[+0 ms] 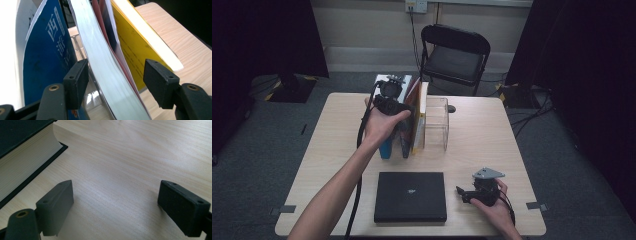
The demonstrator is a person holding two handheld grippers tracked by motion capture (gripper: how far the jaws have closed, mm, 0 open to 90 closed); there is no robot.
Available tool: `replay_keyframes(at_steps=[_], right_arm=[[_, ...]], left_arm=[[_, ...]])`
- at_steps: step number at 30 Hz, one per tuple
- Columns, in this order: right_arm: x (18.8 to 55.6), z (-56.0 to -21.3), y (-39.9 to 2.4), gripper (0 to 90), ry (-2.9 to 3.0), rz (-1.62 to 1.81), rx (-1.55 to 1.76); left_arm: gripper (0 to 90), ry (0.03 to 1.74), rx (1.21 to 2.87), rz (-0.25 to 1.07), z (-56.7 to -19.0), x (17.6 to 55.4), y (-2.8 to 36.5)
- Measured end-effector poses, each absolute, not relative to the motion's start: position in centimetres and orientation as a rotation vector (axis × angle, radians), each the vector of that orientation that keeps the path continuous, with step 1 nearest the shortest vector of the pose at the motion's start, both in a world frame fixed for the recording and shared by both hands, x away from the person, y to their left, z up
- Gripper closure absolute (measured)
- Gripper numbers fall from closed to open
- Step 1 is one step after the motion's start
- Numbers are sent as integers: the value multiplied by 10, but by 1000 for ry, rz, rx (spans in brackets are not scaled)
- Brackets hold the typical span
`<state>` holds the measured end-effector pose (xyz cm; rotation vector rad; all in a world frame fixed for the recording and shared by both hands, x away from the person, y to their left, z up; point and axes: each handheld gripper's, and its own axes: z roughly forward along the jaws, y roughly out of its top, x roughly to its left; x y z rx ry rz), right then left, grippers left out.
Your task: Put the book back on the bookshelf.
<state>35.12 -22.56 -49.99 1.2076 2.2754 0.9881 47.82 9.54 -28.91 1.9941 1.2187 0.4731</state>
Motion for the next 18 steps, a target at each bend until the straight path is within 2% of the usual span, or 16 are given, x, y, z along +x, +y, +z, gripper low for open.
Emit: replay_keyframes(at_steps=[13, 16, 18], right_arm=[[352, -499, -223, 141, 2272, 984, 1216], [352, -497, -222, 220, 2273, 986, 1221], [352, -495, -220, 218, 2284, 994, 1218]], left_arm=[[378, 1071, 1877, 604, -302, 443, 108], [385, 1069, 1860, 616, -303, 438, 109], [387, 1057, 1836, 593, -304, 435, 111]])
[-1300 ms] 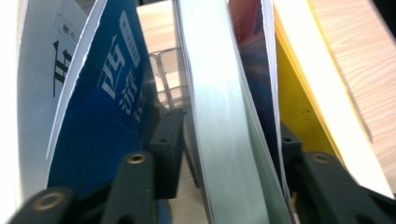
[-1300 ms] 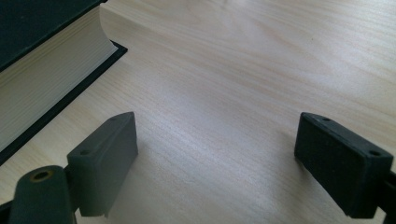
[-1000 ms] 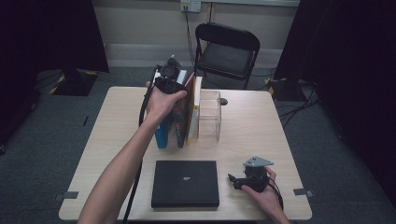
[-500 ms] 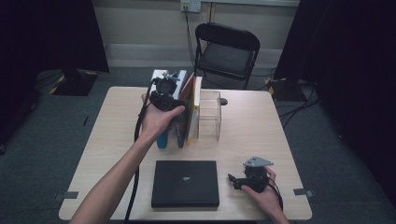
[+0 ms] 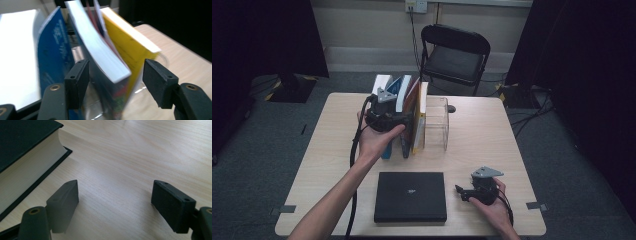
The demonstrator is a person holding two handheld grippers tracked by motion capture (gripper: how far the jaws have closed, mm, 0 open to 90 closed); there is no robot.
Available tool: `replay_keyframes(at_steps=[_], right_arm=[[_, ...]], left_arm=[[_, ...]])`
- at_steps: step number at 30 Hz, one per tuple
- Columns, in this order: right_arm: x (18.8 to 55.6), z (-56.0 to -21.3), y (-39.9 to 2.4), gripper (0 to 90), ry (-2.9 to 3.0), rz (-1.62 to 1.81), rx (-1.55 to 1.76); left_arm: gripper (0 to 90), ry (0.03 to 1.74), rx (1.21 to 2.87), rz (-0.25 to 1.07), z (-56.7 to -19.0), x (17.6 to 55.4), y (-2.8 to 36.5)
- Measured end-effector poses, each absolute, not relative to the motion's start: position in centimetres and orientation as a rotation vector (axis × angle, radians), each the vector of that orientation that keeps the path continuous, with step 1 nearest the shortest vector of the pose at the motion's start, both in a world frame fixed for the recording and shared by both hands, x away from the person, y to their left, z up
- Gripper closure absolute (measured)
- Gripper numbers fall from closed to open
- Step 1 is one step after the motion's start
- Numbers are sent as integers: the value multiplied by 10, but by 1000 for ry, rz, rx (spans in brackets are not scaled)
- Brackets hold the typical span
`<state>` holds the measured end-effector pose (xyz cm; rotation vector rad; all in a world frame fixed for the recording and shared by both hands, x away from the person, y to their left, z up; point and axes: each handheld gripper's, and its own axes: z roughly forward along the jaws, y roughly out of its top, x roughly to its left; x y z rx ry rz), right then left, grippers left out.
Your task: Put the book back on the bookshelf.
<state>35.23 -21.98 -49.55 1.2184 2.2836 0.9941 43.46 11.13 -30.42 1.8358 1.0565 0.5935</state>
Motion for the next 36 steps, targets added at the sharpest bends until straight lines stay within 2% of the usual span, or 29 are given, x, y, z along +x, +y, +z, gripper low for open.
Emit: replay_keyframes(at_steps=[6, 13, 27, 32, 36], right_arm=[[353, -483, -218, 243, 2251, 1052, 1214], [364, -457, -201, 281, 2210, 1168, 1169], [419, -395, -129, 362, 2146, 1397, 1040], [440, -376, -106, 380, 2124, 1413, 1035], [452, -372, -93, 406, 2106, 1413, 1034]], left_arm=[[393, 1031, 1816, 634, -313, 414, 114], [391, 1030, 1800, 562, -340, 397, 128], [384, 1110, 1961, 428, -436, 373, 169], [363, 1110, 2051, 421, -453, 364, 176], [352, 1109, 2060, 425, -461, 361, 180]])
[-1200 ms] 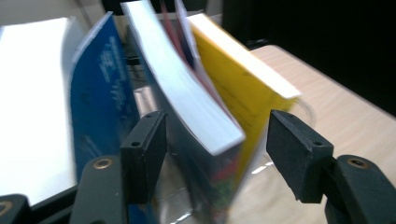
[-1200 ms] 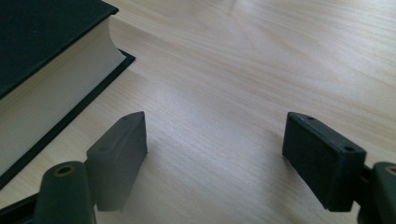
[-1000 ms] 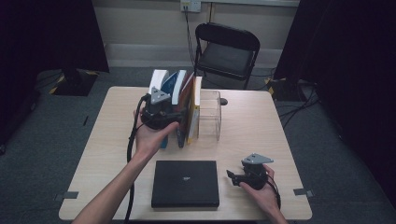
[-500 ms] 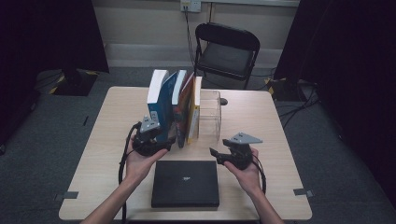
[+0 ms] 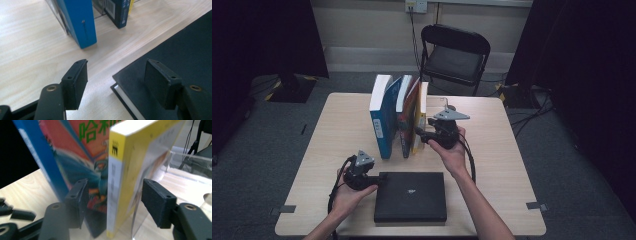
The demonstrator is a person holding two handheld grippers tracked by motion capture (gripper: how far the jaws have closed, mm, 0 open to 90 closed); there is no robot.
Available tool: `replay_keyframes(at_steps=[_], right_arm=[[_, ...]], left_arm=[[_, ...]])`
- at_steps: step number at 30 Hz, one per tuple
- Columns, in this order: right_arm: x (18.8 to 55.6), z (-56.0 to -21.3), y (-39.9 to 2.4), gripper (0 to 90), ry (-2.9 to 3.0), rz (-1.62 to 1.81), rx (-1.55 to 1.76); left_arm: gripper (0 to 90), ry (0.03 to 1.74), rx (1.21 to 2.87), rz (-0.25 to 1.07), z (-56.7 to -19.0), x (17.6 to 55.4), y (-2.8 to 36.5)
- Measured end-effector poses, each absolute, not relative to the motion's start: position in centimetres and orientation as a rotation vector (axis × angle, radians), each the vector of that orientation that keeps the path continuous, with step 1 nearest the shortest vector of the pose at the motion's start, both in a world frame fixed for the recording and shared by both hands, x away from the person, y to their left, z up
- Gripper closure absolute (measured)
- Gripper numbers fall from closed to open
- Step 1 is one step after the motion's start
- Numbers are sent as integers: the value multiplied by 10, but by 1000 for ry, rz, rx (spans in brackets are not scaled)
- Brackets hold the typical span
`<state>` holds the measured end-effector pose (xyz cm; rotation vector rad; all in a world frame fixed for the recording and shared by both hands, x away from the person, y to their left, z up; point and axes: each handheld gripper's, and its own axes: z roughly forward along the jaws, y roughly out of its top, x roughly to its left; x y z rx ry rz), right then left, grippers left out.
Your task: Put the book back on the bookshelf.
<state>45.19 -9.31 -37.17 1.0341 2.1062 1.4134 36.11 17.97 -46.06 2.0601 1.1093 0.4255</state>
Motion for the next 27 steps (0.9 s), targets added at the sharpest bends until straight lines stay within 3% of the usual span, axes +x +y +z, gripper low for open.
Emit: replay_keyframes(at_steps=[5, 11, 17, 27], right_arm=[[461, -373, -81, 432, 2088, 1390, 1061], [466, -381, -73, 574, 2069, 1338, 1064], [466, -378, -72, 645, 2089, 1305, 1019], [464, -370, -73, 708, 2113, 1239, 955]], left_arm=[[331, 1090, 2037, 444, -465, 361, 178], [316, 1089, 2016, 434, -467, 363, 179], [299, 1104, 1998, 408, -468, 365, 181], [294, 1099, 1996, 410, -469, 366, 181]])
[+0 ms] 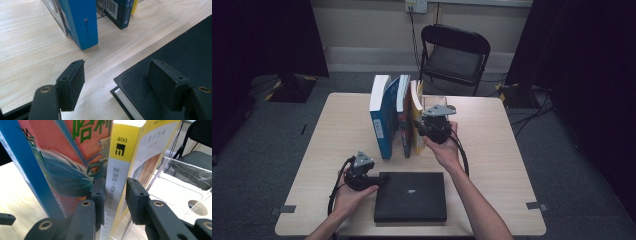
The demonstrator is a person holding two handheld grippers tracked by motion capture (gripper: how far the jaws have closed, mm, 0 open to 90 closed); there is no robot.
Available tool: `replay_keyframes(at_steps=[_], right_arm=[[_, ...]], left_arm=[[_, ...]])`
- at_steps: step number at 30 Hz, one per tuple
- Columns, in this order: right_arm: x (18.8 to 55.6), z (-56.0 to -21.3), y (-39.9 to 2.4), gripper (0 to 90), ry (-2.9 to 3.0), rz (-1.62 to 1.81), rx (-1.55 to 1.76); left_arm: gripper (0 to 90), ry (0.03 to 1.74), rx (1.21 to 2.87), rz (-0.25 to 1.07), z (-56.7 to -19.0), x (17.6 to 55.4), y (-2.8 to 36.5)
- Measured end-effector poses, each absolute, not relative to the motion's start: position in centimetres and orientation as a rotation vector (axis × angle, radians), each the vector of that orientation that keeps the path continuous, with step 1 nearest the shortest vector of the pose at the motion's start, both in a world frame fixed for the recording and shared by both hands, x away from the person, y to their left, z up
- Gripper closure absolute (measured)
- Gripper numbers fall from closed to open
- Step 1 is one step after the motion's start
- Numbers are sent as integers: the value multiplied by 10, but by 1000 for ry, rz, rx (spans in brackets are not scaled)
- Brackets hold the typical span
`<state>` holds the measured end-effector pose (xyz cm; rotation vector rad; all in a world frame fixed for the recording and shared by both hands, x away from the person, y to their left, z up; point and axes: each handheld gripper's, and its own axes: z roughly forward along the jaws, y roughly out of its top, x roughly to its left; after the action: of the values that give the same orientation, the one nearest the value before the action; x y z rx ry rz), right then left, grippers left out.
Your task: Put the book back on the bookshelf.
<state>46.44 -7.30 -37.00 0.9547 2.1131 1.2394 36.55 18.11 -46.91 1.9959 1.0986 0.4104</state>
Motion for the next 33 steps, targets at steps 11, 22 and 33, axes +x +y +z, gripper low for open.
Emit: replay_keyframes(at_steps=[11, 22, 33], right_arm=[[456, -373, -71, 618, 2105, 1339, 959], [455, -378, -75, 443, 2132, 1367, 977], [443, -385, -85, 439, 2153, 1371, 992]], left_arm=[[292, 1093, 1999, 421, -469, 365, 180], [291, 1095, 1996, 418, -469, 365, 181], [325, 1105, 2008, 398, -467, 364, 180]])
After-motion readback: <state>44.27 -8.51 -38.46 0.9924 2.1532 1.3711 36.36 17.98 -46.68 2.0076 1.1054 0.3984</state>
